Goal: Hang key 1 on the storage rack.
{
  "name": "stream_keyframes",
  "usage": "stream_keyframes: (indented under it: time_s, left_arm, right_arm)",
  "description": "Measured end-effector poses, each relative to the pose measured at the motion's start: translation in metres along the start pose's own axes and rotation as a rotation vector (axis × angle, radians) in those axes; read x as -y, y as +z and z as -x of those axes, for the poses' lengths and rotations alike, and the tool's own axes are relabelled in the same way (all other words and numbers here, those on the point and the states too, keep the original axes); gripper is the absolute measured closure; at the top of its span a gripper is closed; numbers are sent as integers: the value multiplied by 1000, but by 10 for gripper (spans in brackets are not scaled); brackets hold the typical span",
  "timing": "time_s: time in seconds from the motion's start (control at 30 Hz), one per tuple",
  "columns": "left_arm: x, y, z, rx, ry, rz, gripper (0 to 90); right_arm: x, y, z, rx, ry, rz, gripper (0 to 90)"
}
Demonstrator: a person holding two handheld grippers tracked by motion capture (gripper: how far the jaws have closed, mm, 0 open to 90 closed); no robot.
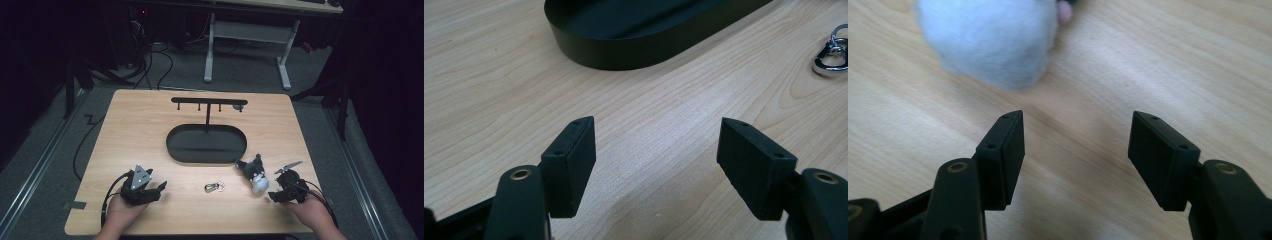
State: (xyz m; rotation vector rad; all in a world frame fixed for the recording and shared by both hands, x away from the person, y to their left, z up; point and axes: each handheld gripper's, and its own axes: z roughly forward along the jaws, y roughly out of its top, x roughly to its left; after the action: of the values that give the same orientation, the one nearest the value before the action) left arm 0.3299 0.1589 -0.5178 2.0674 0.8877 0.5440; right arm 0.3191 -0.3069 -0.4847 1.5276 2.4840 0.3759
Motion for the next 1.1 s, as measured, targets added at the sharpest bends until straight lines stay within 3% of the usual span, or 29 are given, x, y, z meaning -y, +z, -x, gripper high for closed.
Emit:
stream_keyframes:
  time_s: [0.13,0.4,0.67,0.83,1.0,1.1]
  left_arm:
    - [0,0,0,3,1,-1,326]
    - [0,0,2,14,14,-4,326]
    - [1,-1,1,14,0,1,326]
    - [1,-3,1,12,-6,4,326]
    - [2,-2,-1,15,-12,-2,326]
    - [2,-2,-1,20,-11,0,326]
  right_arm:
    - [-4,0,-2,-49,6,-28,377]
    - [-14,1,-11,-73,-6,-74,316]
    - [-23,0,-14,-104,1,-67,277]
    - [-27,-3,-13,-146,46,-47,258]
    - [-31,-2,-13,-173,49,-41,243]
    - [-34,-1,-14,-180,32,-68,252]
